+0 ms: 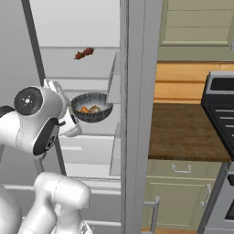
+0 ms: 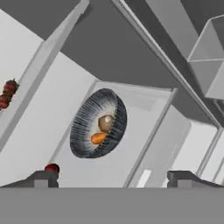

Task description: Pick the chicken drumstick and mushroom from their plates and place them in the bowl. Then put the bowl in the fridge.

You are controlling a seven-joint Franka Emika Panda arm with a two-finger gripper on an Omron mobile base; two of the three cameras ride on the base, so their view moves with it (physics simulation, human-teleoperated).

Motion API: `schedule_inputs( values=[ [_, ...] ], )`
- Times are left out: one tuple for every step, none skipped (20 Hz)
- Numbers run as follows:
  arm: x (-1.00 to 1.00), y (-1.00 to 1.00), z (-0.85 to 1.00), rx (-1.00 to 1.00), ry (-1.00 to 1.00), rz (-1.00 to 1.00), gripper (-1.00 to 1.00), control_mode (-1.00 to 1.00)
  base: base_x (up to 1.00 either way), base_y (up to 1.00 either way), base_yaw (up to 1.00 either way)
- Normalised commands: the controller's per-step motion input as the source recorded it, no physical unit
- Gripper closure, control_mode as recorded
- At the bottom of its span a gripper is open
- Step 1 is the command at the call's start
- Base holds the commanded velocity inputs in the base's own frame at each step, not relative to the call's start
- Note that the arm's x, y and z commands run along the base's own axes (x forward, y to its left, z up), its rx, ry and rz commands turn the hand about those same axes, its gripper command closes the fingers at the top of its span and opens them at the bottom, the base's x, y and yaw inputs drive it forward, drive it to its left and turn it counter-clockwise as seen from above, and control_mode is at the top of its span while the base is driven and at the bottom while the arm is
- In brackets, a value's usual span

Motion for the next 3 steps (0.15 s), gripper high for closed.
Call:
schedule_inputs(
  values=[
    [-0.54,0.09,0.59,-0.01,-0.08,0.05,-1.00,-1.00,0.00,0.00,0.00],
    [-0.47,0.08,0.52,-0.02,-0.03,0.05,-1.00,-1.00,0.00,0.00,0.00],
    [-0.42,0.07,0.45,-0.03,-0.02,0.04,-1.00,-1.00,0.00,0.00,0.00]
  ],
)
